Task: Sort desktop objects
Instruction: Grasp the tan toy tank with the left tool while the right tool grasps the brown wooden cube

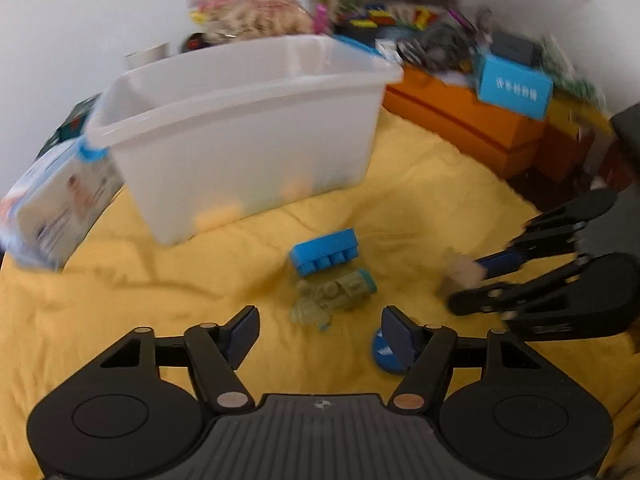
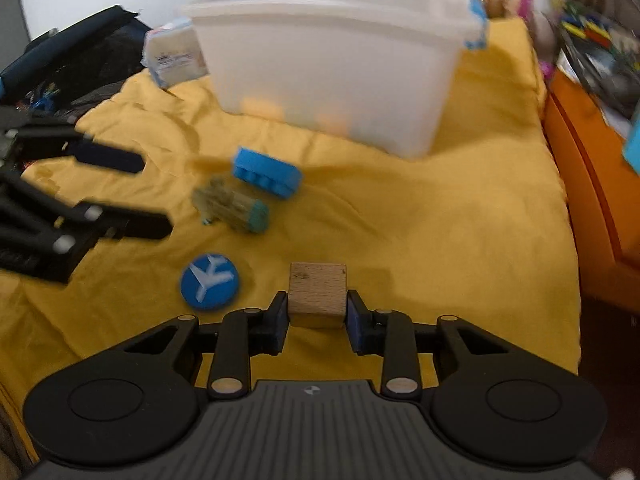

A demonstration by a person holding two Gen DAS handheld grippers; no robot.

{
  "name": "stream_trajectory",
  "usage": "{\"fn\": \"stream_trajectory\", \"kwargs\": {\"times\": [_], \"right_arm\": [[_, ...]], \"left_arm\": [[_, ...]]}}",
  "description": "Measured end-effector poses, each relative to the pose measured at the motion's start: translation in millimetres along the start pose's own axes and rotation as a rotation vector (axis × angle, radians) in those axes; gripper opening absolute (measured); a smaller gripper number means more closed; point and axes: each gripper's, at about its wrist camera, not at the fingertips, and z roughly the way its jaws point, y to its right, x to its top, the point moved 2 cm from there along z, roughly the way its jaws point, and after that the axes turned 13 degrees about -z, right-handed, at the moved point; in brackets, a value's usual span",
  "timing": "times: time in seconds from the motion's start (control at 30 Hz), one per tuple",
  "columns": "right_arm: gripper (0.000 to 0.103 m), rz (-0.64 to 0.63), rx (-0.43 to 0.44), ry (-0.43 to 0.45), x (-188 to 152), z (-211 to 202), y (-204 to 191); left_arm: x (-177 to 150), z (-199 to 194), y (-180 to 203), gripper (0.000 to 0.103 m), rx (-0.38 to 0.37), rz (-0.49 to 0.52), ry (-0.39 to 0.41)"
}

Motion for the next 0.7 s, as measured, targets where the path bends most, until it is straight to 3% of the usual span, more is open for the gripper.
{"fn": "stream_trajectory", "kwargs": {"times": [0.07, 0.1, 0.13, 0.37, 0.5, 0.6, 0.7], "right_arm": [[0.033, 0.014, 0.003, 0.003, -5, -4, 1], [0.033, 0.014, 0.001, 0.003, -5, -5, 0], [0.033, 0.014, 0.001, 0.003, -6, -6, -1], [0.034, 0.026, -0.004, -0.002, -12, -6, -2], [0.035, 0.034, -0.010, 0.010, -9, -2, 0], [0.034, 0.012, -0.018, 0.009, -6, 1, -2], [0.034, 0.007, -0.008, 0.017, -4, 2, -3]], "left_arm": [[5, 15, 1, 0.058, -0.015, 0.038, -0.043], [8, 21, 1, 0.046, -0.018, 0.046, -0.063], [10, 28, 0, 0.041, -0.014, 0.052, -0.075], [17, 49, 9, 0.042, -0.132, 0.209, -0.117], [14, 46, 12, 0.024, -0.193, 0.153, -0.129], [6, 34, 13, 0.014, -0.172, 0.113, -0.100], [-7, 22, 14, 0.013, -0.151, 0.082, -0.103]]}}
